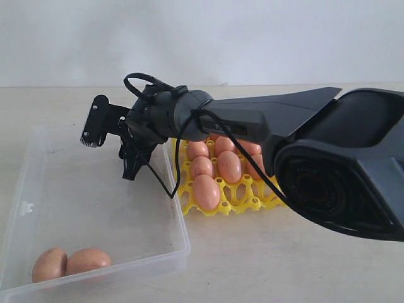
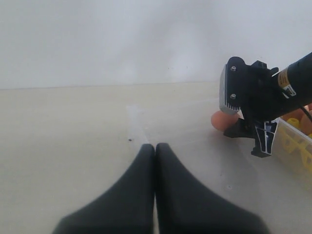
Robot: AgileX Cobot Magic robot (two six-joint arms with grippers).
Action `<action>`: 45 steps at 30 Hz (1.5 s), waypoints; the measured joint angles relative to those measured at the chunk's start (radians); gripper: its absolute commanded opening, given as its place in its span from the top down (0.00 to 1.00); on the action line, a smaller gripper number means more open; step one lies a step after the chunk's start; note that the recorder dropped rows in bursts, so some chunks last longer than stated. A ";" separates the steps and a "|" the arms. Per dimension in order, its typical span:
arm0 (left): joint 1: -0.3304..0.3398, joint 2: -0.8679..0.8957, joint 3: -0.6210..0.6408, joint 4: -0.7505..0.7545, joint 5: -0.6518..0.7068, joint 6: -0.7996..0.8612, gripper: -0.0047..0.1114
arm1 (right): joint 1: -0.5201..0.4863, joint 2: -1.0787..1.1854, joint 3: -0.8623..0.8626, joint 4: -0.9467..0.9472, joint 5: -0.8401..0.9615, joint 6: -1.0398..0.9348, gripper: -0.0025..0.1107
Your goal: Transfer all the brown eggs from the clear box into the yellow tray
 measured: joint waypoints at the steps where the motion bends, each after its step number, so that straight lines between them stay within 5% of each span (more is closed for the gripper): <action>1: 0.000 0.000 0.000 0.000 0.000 0.000 1.00 | 0.000 0.000 0.000 0.000 -0.003 0.000 0.46; 28: 0.000 0.000 0.000 0.000 0.000 0.000 1.00 | 0.000 0.017 -0.002 0.018 -0.069 -0.012 0.46; 30: 0.000 0.000 0.000 0.000 0.000 0.000 1.00 | 0.000 0.016 -0.002 0.022 -0.074 -0.014 0.51; 36: 0.000 0.000 0.000 0.000 0.000 0.000 1.00 | 0.000 0.020 -0.002 0.031 -0.084 -0.016 0.97; 45: 0.000 0.000 0.000 0.000 0.000 0.000 1.00 | -0.002 -0.014 -0.002 0.063 0.033 0.273 0.97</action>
